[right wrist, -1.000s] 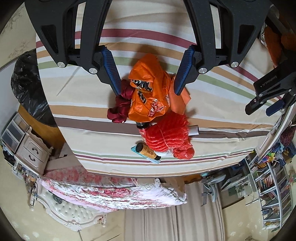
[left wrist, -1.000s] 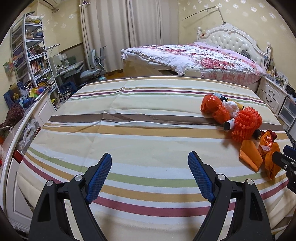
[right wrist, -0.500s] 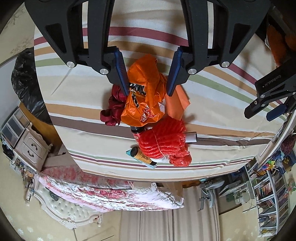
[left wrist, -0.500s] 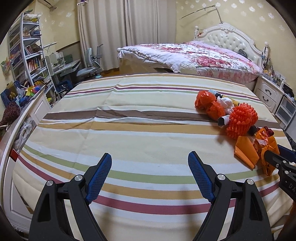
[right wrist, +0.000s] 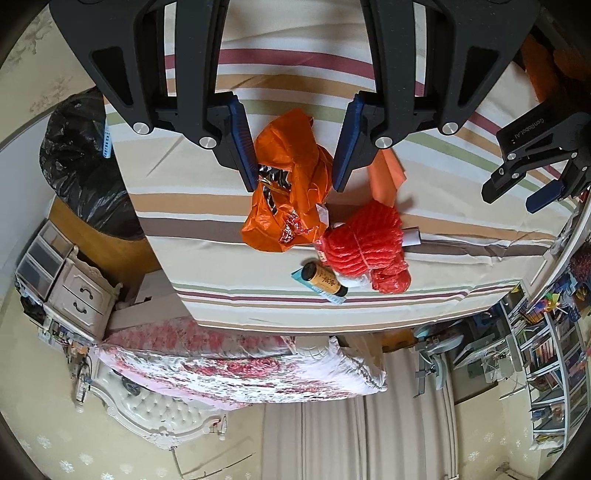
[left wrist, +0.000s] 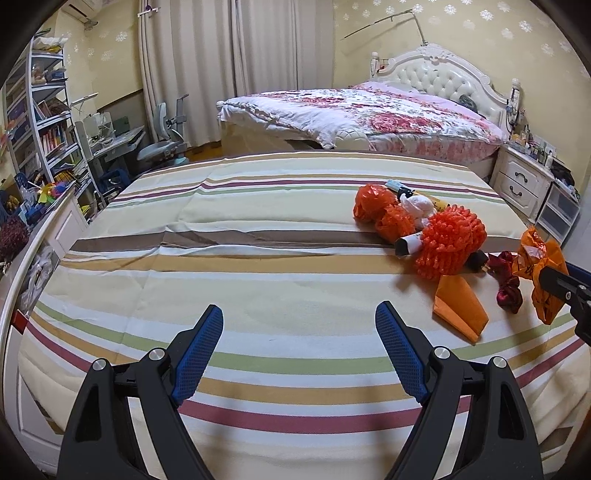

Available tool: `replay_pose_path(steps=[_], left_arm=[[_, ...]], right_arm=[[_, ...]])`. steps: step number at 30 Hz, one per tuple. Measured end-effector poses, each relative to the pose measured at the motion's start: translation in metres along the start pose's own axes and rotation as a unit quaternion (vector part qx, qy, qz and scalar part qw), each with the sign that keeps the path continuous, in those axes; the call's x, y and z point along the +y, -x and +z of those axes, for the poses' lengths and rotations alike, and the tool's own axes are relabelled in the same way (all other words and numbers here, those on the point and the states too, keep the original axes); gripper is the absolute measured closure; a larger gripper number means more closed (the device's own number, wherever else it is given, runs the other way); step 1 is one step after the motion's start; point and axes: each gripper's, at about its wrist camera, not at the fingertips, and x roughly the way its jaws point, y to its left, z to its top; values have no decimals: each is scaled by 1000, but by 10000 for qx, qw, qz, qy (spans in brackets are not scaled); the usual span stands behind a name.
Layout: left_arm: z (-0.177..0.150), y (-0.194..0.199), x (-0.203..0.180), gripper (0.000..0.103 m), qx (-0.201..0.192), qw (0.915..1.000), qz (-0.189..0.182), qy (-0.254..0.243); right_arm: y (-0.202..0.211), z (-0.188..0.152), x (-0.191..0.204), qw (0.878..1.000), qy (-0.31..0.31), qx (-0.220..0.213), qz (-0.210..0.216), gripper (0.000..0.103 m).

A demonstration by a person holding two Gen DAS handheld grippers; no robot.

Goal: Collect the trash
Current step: 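Grasp the orange plastic bag with the right tool while the left tool grasps the orange paper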

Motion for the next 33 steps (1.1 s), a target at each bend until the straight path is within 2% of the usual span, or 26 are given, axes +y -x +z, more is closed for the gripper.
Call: replay_pose_path(steps=[13, 24, 30, 33], left_arm=[[5, -4, -50, 21, 64, 9988, -331, -354], [9, -19, -103, 21, 169, 9962, -415, -742], [4, -31, -105, 21, 451, 9955, -416, -718], [3, -32, -102, 34, 527, 9954, -508, -627]], right_arm=[[-5, -9, -54, 9980, -445, 16, -460, 63], [-10, -24, -86, 9959, -830, 53, -365, 63], [-13, -28, -93, 9952, -943, 64, -265, 63], [-14, -29, -93, 9951, -961, 68, -229, 63]])
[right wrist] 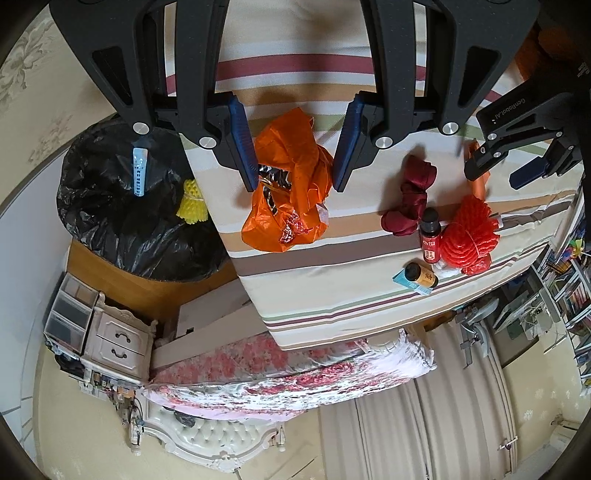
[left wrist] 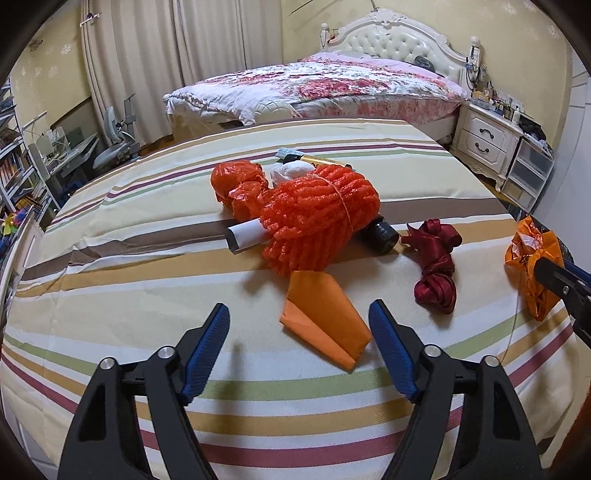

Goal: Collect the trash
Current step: 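Grasp the orange plastic bag with the right tool while the left tool grasps the orange paper, then carry both orange items over the bin and open both tools to drop them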

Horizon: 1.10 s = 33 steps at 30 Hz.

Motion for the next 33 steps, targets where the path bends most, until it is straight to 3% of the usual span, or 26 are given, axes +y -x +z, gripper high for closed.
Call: replay_pose_path(steps=[2, 4, 9, 13, 24, 33], left_arm=[[-2, -1, 1, 38, 59, 10000, -78, 4], [-6, -1, 1, 50, 124, 9999, -109, -19], [-12, 2, 2, 68, 141, 9994, -304, 1], [-18, 6, 2, 75, 103, 9993, -344, -83], [-29, 21, 7, 78, 34, 9981, -583, -176], [-20, 39, -9, 78, -306, 9955, -800, -413]], right_arm=[[0, 0, 0, 10000, 1, -3, 2, 63], [-1, 0, 0, 10000, -3, -2, 4, 63], [0, 0, 0, 10000, 4, 0, -6, 63], [-1, -1, 0, 10000, 13, -1, -4, 63], [-2, -2, 2, 10000, 47, 5, -4, 63], [5, -1, -4, 9999, -1, -69, -99, 63]])
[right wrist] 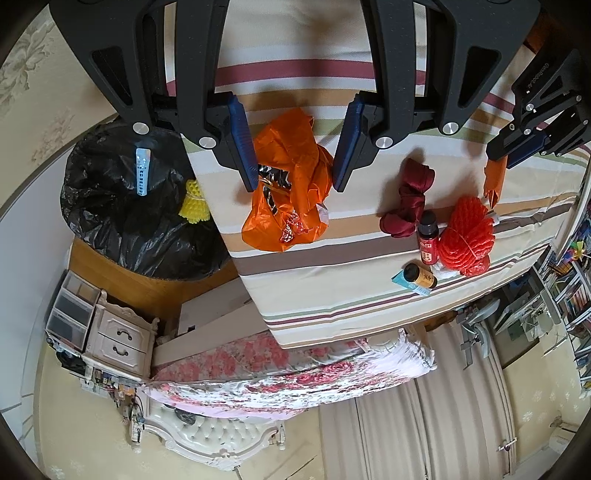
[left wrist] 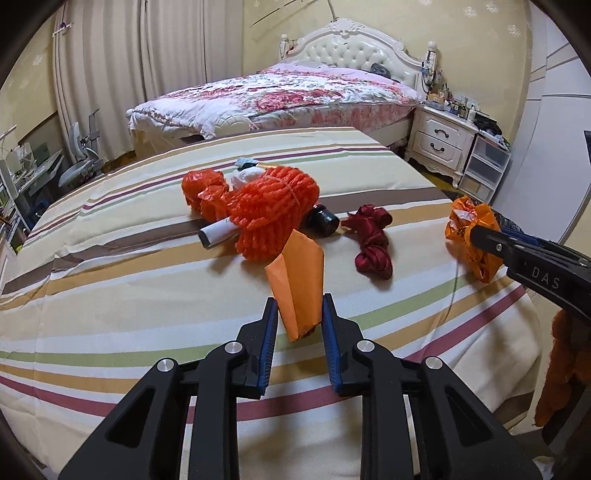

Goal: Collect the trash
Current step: 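Carry both orange items over the bin and open both tools to drop them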

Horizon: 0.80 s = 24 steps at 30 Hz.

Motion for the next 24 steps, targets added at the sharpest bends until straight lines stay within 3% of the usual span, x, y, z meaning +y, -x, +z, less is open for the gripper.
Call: replay_pose_path(steps=[14, 24], left_arm=[[64, -18, -68, 78, -612, 9954, -537, -502], [103, -56, -124, 78, -607, 9917, -843, -757]], right_arm=[[16, 26, -67, 9958, -460, -403, -683, 63], [7, 44, -114, 9898, -755, -529, -1090, 63]])
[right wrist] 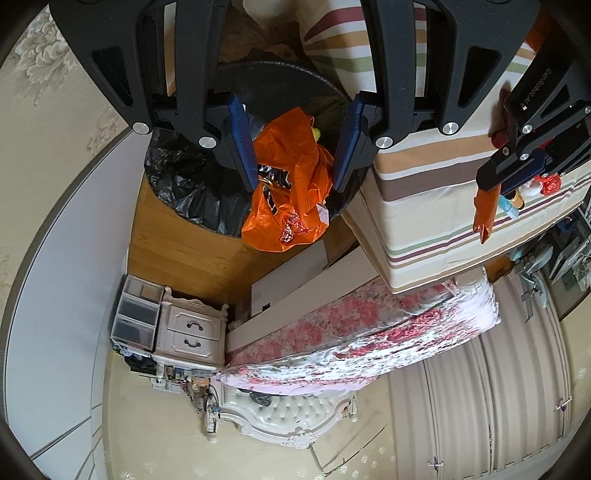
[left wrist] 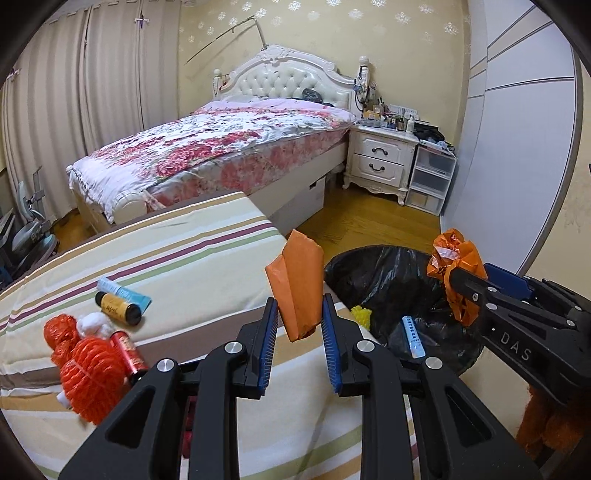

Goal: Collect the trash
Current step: 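Carry both orange items over the bin and open both tools to drop them, then return both tools to the remaining trash on the bed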

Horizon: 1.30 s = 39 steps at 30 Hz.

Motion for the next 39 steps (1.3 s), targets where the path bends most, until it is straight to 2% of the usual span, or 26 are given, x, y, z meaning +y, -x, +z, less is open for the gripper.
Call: replay_pose_path(steps=[13, 24, 25, 26, 27, 28, 32, 36, 39], left_arm=[[20, -64, -36, 78, 327, 9988, -13, -367], [21, -86, -53, 77, 544, 9972, 87, -513], [22, -87, -54, 73, 562, 9970, 97, -532], [22, -87, -55, 69, 575, 9968, 111, -541], [21, -87, -55, 60, 573, 9968, 125, -536], [21, -87, -55, 53, 562, 9970, 137, -523], [21, -86, -56, 45, 537, 9969, 181, -539], [22, -86, -55, 33, 503, 9971, 230, -522], [23, -83, -53, 31, 483, 9973, 237, -498]], right_arm=[[-38, 13, -34, 9990, -316, 132, -270, 63], [-55, 10, -47, 9978, -492, 234, -373, 61], [-56, 10, -47, 9977, -503, 238, -387, 60], [-56, 10, -48, 9976, -521, 227, -404, 53], [-55, 10, -50, 9974, -537, 193, -430, 46], [-55, 9, -50, 9974, -541, 181, -450, 46], [-53, 9, -53, 9970, -554, 167, -520, 46], [-51, 9, -54, 9966, -575, 136, -574, 43], [-48, 9, -55, 9963, -578, 102, -624, 41]])
